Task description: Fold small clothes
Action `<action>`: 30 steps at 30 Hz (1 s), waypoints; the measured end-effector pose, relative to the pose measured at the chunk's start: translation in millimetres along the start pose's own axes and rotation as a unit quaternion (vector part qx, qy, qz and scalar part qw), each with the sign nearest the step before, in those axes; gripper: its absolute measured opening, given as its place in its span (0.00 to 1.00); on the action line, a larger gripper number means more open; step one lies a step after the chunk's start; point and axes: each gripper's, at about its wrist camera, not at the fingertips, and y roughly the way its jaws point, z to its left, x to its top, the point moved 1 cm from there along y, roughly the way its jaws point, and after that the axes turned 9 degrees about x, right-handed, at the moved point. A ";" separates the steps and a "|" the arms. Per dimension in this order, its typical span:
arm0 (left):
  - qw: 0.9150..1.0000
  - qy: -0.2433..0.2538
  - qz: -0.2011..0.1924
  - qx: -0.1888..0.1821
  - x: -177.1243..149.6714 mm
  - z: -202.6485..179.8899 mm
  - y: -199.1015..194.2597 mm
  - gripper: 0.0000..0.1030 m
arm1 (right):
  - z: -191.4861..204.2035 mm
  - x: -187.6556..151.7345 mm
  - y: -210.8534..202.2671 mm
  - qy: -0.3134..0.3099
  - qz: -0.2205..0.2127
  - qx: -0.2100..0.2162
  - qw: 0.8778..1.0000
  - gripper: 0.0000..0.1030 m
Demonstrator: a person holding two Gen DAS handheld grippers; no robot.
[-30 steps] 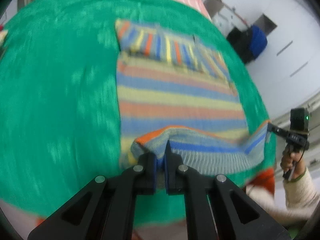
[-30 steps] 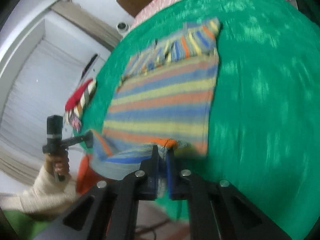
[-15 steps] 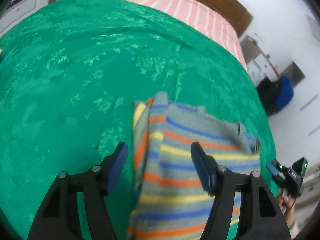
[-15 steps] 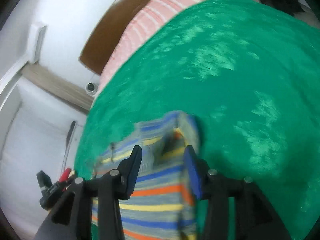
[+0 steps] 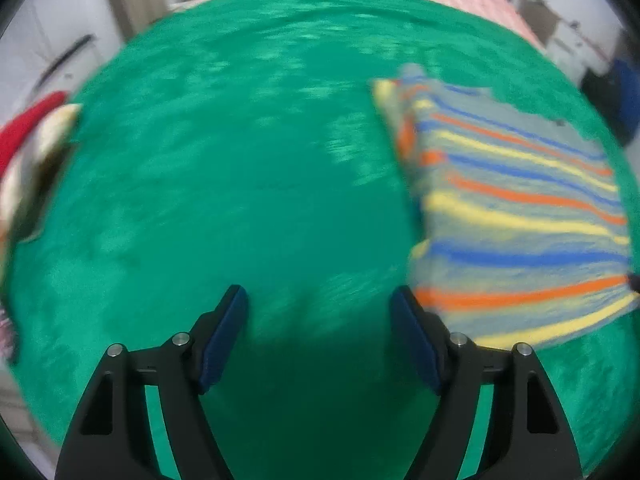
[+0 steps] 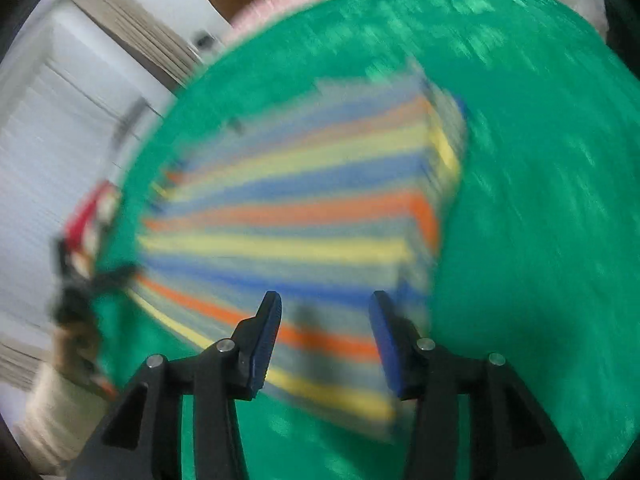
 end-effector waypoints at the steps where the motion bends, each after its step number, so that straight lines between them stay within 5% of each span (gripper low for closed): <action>1: 1.000 0.000 -0.007 -0.008 -3.3 3.5 -6.5 0.74 | 0.6 -11.5 -7.7 -0.006 -0.006 -0.012 1.000 0.34; 5: 0.997 -0.001 -0.051 -0.057 -6.0 -1.2 -35.1 0.81 | 16.8 -40.9 -42.9 -0.044 -0.056 -0.048 0.996 0.37; 8: 0.993 0.016 -0.087 -0.084 7.4 -22.5 -51.7 0.82 | 11.7 -51.9 -65.1 -0.050 -0.113 -0.071 0.990 0.60; 10: 0.988 0.026 -0.102 -0.117 20.0 -39.2 -56.2 0.83 | 3.9 -61.5 -68.4 -0.050 -0.150 -0.099 0.983 0.62; 14: 0.978 0.030 -0.075 -0.190 59.0 -67.1 -36.7 0.87 | -26.5 -78.3 -56.5 -0.013 -0.155 -0.109 0.982 0.62; 17: 0.978 0.016 -0.047 -0.201 83.2 -76.6 -12.0 0.87 | -37.4 -91.2 -51.8 -0.015 -0.184 -0.085 0.979 0.65; 23: 0.981 -0.058 0.015 -0.185 99.2 -64.5 38.4 0.87 | -31.4 -85.5 -35.7 -0.043 -0.168 -0.084 0.981 0.82; 30: 0.971 -0.155 0.007 -0.180 92.4 -7.5 43.2 0.87 | -35.7 -88.7 -38.1 -0.042 -0.179 -0.074 0.980 0.82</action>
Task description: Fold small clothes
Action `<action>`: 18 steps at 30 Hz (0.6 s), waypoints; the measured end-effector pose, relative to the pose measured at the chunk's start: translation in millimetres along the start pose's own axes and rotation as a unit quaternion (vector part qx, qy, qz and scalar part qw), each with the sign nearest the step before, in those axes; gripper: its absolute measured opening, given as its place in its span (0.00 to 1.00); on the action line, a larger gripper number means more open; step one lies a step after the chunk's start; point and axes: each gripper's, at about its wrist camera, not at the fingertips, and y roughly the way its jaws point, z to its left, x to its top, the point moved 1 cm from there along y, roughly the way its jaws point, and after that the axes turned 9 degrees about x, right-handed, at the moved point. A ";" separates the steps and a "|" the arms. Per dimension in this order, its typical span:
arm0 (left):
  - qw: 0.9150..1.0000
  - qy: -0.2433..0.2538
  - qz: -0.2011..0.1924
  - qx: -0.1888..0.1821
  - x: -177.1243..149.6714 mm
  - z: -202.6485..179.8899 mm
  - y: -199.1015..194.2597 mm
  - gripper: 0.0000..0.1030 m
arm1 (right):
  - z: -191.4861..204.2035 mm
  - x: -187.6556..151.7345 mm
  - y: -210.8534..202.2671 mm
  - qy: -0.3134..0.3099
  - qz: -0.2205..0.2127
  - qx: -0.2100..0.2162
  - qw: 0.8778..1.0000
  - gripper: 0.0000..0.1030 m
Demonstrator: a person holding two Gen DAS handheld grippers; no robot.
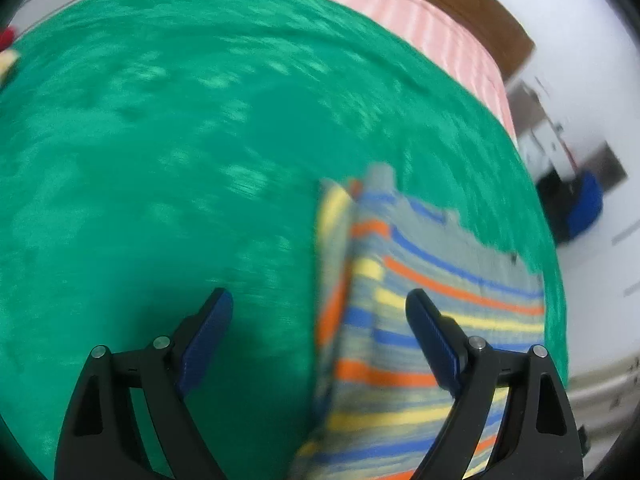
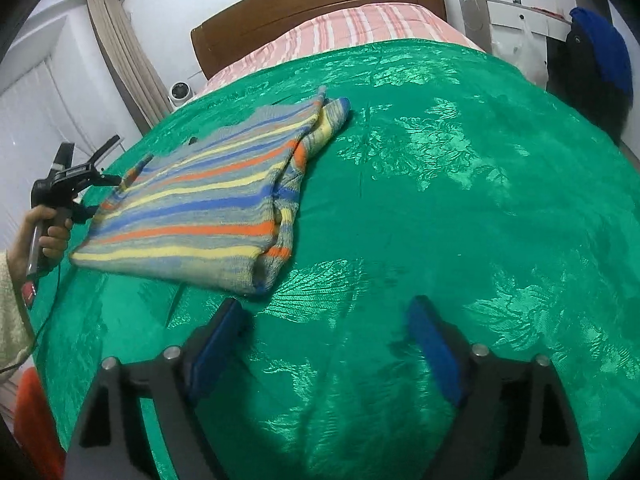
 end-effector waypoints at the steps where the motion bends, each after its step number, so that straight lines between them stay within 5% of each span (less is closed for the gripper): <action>1: 1.000 -0.007 -0.008 0.006 0.1 7.1 -7.6 0.87 | -0.3 -1.0 -1.2 0.000 -0.001 0.001 1.000 0.82; 6: 0.999 0.001 -0.034 0.023 -15.3 22.7 -41.6 0.87 | -0.4 -1.1 -1.8 0.001 -0.002 0.003 1.000 0.82; 12: 0.993 0.100 -0.045 0.041 -79.5 -4.1 -80.8 0.87 | -1.4 -1.7 -2.8 0.003 -0.005 0.007 1.000 0.82; 18: 0.992 0.122 -0.020 -0.019 -145.8 -38.9 -98.7 0.88 | -2.7 -1.6 -4.0 0.007 -0.007 0.012 1.000 0.82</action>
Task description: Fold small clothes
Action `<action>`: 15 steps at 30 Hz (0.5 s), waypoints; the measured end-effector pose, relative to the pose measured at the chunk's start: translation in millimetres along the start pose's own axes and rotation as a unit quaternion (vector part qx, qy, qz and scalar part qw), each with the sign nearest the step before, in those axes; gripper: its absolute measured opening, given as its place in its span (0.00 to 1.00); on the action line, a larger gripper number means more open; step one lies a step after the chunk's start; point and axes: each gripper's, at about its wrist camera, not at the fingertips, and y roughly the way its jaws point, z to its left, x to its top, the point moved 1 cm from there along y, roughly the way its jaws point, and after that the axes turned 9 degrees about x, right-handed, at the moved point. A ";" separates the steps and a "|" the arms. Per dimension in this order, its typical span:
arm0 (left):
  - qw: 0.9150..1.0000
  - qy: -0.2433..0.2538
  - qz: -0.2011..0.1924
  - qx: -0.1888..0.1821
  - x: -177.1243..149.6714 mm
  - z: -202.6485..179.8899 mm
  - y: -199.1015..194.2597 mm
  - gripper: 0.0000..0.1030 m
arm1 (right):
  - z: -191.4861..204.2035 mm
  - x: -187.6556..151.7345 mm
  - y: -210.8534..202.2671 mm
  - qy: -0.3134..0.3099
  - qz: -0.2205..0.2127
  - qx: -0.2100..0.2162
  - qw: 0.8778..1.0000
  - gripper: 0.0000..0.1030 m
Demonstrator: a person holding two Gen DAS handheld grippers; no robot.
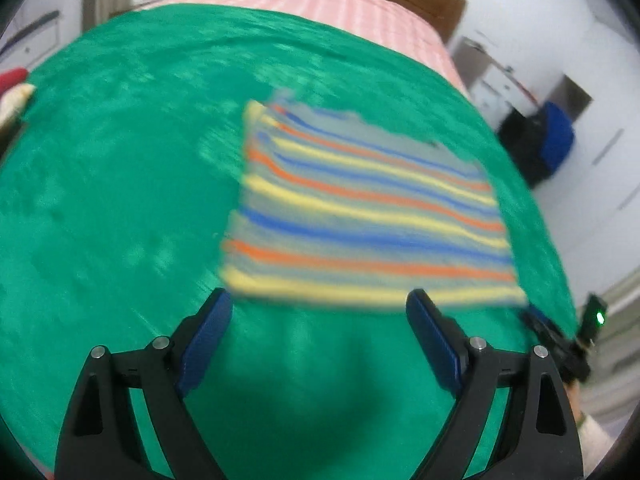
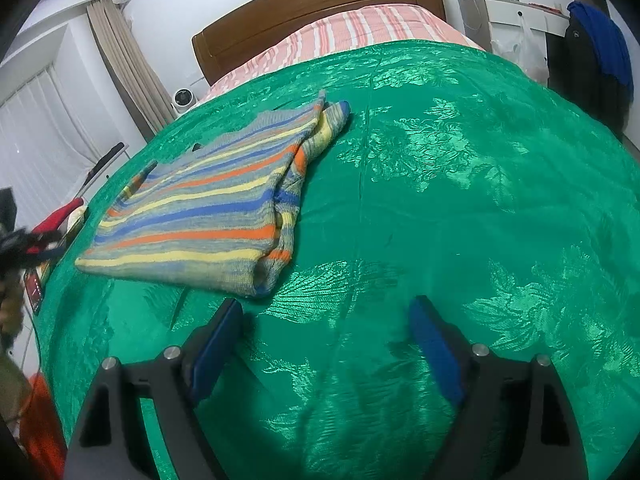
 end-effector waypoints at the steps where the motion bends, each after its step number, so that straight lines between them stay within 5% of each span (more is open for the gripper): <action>1: 1.000 0.013 0.000 -0.001 -10.7 -13.1 1.5 0.88 | -0.2 0.0 -0.3 0.001 0.000 0.001 1.000 0.82; 6: 0.997 0.071 0.002 0.004 -48.2 -55.7 24.4 0.88 | -1.9 0.0 -1.5 0.004 -0.003 0.007 1.000 0.82; 10: 0.989 0.137 -0.011 0.061 -71.2 -81.2 37.7 0.92 | -5.6 -0.6 -3.4 0.012 -0.008 0.019 1.000 0.82; 15: 0.985 0.157 -0.006 0.065 -77.6 -85.7 51.6 1.00 | -6.7 -1.4 -4.8 0.016 -0.012 0.024 1.000 0.82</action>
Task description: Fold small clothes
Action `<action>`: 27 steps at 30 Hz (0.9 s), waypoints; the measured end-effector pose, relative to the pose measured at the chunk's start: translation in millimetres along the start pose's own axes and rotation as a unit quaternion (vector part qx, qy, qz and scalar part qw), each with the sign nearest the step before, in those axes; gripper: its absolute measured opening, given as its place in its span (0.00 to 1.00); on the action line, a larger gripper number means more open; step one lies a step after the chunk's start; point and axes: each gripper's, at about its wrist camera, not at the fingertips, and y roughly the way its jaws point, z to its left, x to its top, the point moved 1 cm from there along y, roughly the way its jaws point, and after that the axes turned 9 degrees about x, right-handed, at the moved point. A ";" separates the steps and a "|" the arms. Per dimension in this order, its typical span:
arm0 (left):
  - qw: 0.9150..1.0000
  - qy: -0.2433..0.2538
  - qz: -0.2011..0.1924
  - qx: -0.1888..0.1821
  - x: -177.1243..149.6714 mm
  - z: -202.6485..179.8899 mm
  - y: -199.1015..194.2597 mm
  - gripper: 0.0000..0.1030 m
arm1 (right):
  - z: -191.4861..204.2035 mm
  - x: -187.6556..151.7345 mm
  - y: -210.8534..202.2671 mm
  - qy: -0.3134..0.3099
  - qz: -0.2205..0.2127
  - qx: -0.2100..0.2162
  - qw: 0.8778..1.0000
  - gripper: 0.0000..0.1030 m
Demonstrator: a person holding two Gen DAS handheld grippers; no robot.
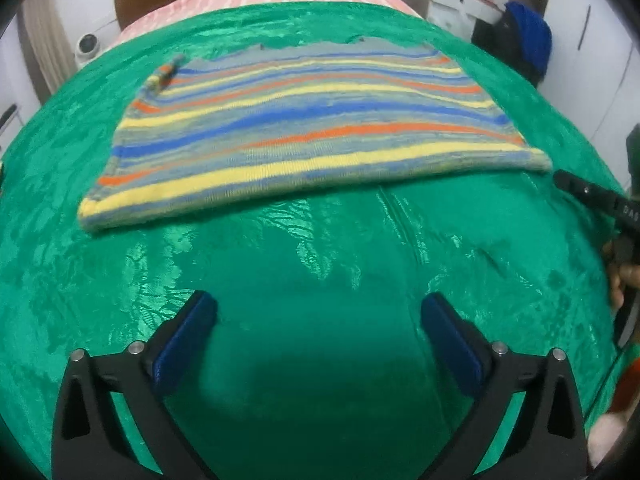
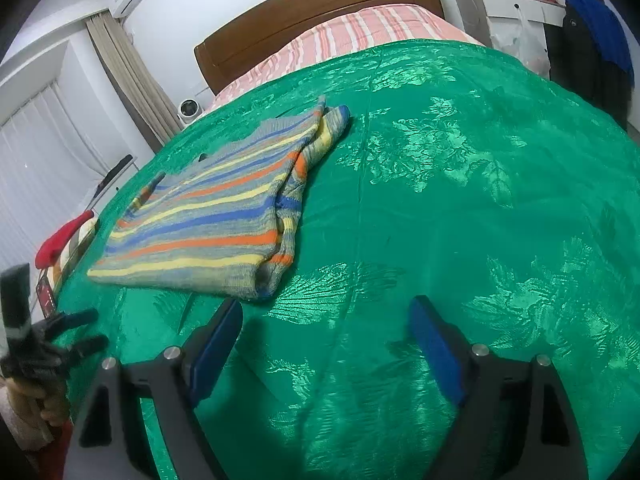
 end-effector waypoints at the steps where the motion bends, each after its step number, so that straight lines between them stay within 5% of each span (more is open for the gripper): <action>1: 1.000 -0.006 -0.006 -0.002 -1.9 1.2 1.0 1.00 | -0.1 0.0 0.0 0.000 0.000 0.000 1.000 0.82; 27: 0.999 0.000 -0.042 0.011 -17.8 -3.2 -1.9 0.99 | 3.3 -0.1 4.7 -0.009 0.006 -0.013 1.000 0.82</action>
